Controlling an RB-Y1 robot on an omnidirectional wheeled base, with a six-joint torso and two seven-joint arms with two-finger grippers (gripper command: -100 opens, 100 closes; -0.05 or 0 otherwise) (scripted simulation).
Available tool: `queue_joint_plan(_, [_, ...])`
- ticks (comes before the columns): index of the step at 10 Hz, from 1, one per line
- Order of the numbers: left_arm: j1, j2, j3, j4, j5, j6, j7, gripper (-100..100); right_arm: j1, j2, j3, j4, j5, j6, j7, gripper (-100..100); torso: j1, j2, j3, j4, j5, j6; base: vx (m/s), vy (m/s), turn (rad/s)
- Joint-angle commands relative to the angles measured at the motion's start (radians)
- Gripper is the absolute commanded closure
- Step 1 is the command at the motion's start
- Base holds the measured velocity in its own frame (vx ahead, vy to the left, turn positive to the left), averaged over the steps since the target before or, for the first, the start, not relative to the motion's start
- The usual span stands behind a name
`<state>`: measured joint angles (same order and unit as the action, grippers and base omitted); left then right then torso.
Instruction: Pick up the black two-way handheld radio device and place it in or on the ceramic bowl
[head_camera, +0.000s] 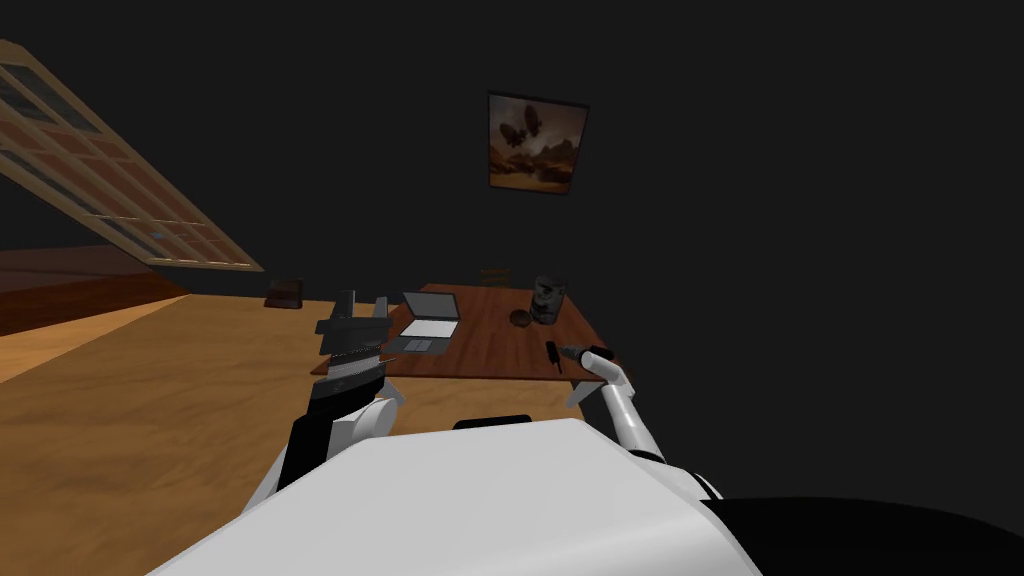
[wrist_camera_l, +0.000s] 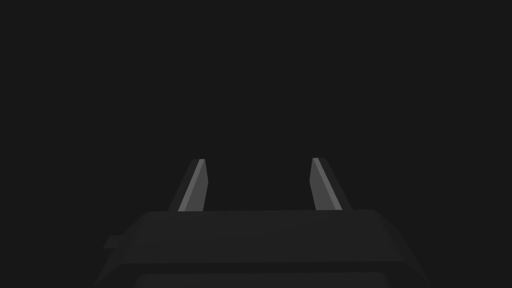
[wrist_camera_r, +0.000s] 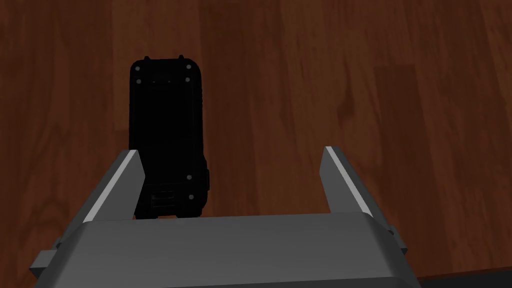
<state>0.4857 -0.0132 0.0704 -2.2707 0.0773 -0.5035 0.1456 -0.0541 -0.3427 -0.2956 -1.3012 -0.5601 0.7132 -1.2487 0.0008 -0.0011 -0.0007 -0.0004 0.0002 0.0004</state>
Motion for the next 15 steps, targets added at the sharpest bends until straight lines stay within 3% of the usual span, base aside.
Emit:
queue_joint_plan(1, [0.0,0.0,0.0,0.0,0.0,0.0,0.0,0,-0.014,0.0,-0.003,0.042,-0.017,0.041,-0.05,-100,0.0,0.0,0.0,0.0,0.0,0.0,0.026,0.017,0.049])
queue_joint_plan(6, [0.0,0.0,0.0,0.0,0.0,0.0,0.0,0,-0.041,0.007,0.0,0.143,-0.045,0.134,-0.154,-100,0.0,0.0,0.0,0.0,0.0,0.0,0.018,0.015,0.034])
queue_joint_plan(9, [0.0,0.0,0.0,0.0,0.0,0.0,0.0,0,-0.036,0.014,0.003,0.145,-0.04,0.145,-0.166,-100,0.001,0.001,0.0,0.0,0.0,0.0,0.008,0.022,0.01])
queue_joint_plan(10, [0.0,0.0,0.0,0.0,0.0,0.0,0.0,0,-0.037,0.014,0.004,0.147,-0.04,0.146,-0.167,0,0.0,0.001,0.001,0.0,0.0,0.0,0.0,0.0,0.0])
queue_joint_plan(11, [0.0,0.0,0.0,0.0,0.0,0.0,0.0,0,-0.021,0.033,0.011,0.157,-0.038,0.114,-0.157,-100,0.0,0.001,0.001,0.0,0.0,0.0,0.057,-0.022,0.003])
queue_joint_plan(13, [0.0,0.0,0.0,0.0,0.0,0.0,0.0,0,-0.004,0.051,0.018,0.168,-0.036,0.082,-0.146,-100,-0.003,-0.003,-0.002,-0.001,0.0,0.0,0.09,-0.046,0.008])
queue_joint_plan(14, [0.0,0.0,0.0,0.0,0.0,0.0,0.0,0,-0.011,0.045,0.015,0.162,-0.034,0.097,-0.153,-100,-0.004,-0.004,-0.002,-0.001,-0.001,0.0,0.04,-0.025,0.005])
queue_joint_plan(15, [0.0,0.0,0.0,0.0,0.0,0.0,0.0,0,-0.01,0.046,0.016,0.162,-0.034,0.094,-0.152,100,-0.003,-0.002,-0.001,0.0,0.0,0.0,0.007,-0.005,-0.003])
